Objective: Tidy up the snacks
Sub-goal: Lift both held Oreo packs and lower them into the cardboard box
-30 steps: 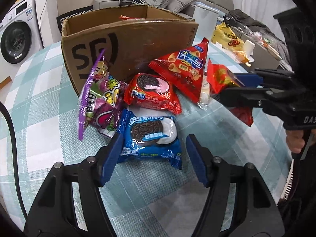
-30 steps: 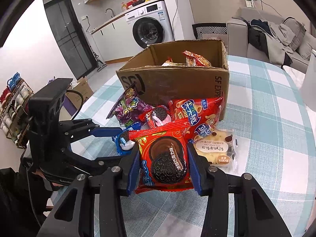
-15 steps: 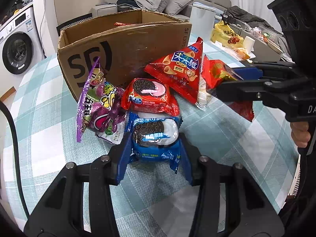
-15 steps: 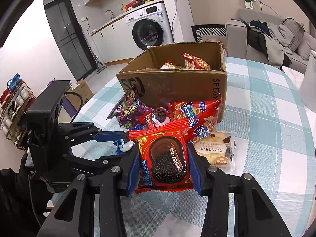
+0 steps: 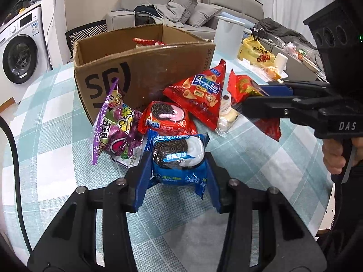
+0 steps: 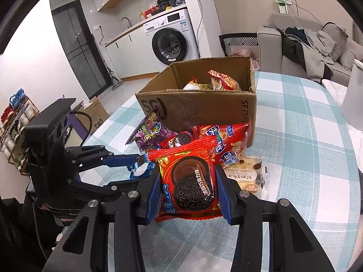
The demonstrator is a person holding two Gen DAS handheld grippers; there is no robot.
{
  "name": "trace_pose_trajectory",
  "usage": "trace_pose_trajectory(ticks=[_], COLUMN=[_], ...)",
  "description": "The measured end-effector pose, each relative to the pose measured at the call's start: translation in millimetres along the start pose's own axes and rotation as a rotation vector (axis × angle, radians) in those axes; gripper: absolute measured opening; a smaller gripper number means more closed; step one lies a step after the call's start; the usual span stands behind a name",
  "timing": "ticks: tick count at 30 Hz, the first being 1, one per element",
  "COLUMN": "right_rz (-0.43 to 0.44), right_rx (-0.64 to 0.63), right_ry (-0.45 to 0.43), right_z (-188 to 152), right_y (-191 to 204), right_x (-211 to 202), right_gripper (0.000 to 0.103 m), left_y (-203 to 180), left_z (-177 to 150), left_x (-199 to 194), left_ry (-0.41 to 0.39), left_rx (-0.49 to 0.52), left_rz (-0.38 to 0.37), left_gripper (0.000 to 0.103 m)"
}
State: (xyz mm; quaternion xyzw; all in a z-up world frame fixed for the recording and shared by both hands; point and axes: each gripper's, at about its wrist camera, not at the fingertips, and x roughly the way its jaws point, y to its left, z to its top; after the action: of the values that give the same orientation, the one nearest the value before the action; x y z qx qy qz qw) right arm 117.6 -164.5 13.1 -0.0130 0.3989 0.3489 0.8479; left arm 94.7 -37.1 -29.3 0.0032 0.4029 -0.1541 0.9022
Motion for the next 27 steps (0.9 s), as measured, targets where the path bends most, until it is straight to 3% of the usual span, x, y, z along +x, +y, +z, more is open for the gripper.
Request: trace_pose_trajectory(ticks=[13,27], right_rz=[0.002,-0.057], right_rx=[0.047,0.119], right_ry=[-0.098,-0.191], right_z=[10,40], right_y=[-4,-9], right_x=[-23,-42], right_gripper=[0.045,0.045], left_y=[0,9], left_z=[7,47], left_x=[-49,-82], left_ry=[-0.105,-0.206], left_rx=[-0.036,-0.068], left_rz=[-0.001,0.031], left_gripper=[0.042,0.042])
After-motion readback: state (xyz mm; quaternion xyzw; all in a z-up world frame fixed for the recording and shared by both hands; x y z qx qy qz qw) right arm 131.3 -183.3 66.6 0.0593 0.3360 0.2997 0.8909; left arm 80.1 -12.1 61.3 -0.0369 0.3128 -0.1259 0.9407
